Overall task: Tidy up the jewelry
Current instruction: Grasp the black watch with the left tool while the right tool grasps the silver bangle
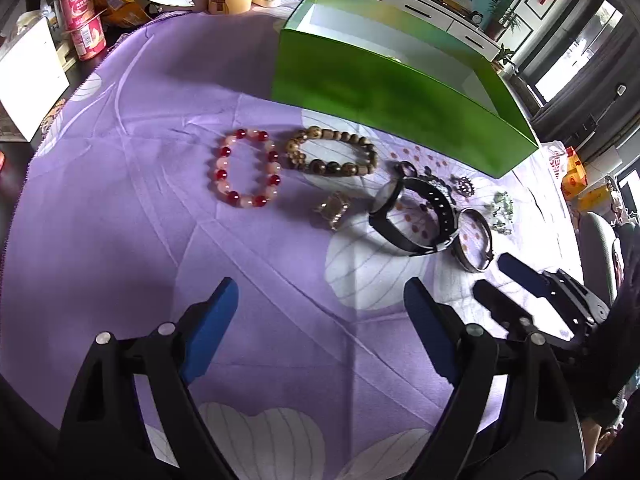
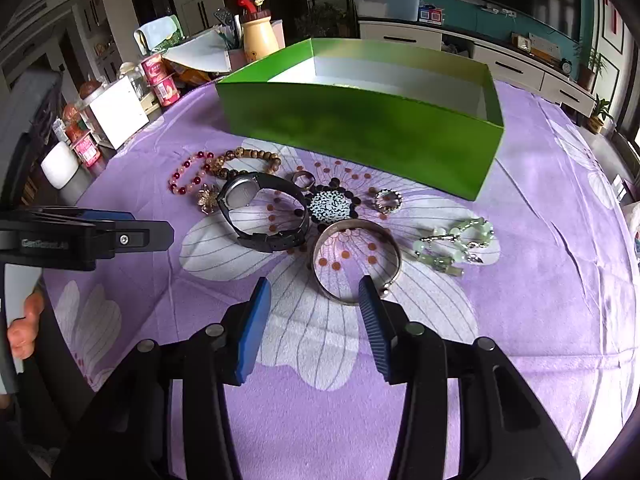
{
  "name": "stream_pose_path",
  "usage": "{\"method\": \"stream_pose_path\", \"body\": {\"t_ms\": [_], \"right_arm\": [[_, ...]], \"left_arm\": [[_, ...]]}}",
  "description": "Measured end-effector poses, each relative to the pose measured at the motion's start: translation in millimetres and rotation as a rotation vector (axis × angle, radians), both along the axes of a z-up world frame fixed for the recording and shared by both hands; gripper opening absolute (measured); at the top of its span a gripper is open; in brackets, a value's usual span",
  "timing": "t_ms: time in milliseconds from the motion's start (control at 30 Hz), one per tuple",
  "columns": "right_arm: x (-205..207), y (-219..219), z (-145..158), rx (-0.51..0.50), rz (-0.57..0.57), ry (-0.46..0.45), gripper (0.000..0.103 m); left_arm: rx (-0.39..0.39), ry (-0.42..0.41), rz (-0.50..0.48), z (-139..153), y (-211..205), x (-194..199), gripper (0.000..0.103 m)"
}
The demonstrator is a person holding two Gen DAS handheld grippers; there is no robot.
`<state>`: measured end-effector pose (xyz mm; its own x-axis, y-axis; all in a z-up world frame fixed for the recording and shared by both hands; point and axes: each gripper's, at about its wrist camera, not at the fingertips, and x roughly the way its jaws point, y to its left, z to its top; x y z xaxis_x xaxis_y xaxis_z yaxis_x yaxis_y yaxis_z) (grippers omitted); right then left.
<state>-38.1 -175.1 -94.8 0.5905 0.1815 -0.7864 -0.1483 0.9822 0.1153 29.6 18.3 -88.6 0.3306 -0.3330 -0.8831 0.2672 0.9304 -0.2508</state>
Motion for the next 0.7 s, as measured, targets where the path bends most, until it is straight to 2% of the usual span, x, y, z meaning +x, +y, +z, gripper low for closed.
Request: {"method": "stream_pose_path", "body": {"t_ms": [167, 300, 367, 433, 500, 667, 700], "right_arm": [[10.8, 7.0, -10.7, -0.043, 0.027, 0.006, 0.044], [17.6, 9.5, -14.9, -0.061, 0.041, -0.003, 0.035], [20.6, 8.9, -14.6, -0.069, 0.038, -0.006, 0.025], [21.5, 7.1, -15.0, -0.069, 0.034, -0.010, 0.007], [19.9, 2.1, -16.1, -0.035, 0.020, -0.008, 0.005], [10.3, -8.3, -14.0, -0.004, -0.008, -0.013, 0.002], [8.6, -10.3, -13.1, 0.006, -0.012, -0.014, 0.002]], "left_arm": [[-0.019, 0.008, -0.007, 2.0, -11.5, 2.6, 0.082], [-0.040, 0.033, -0.003, 1.1, -21.3, 10.5, 0.072], [-0.048, 0.046, -0.002, 0.0, -27.5, 15.1, 0.066], [-0.051, 0.059, 0.000, -2.6, -34.3, 19.7, 0.057], [-0.048, 0.078, 0.010, -6.9, -39.2, 23.8, 0.048], [-0.020, 0.066, 0.033, -10.8, -51.9, 32.8, 0.047], [-0.011, 0.061, 0.036, -10.5, -54.4, 34.6, 0.043]]}}
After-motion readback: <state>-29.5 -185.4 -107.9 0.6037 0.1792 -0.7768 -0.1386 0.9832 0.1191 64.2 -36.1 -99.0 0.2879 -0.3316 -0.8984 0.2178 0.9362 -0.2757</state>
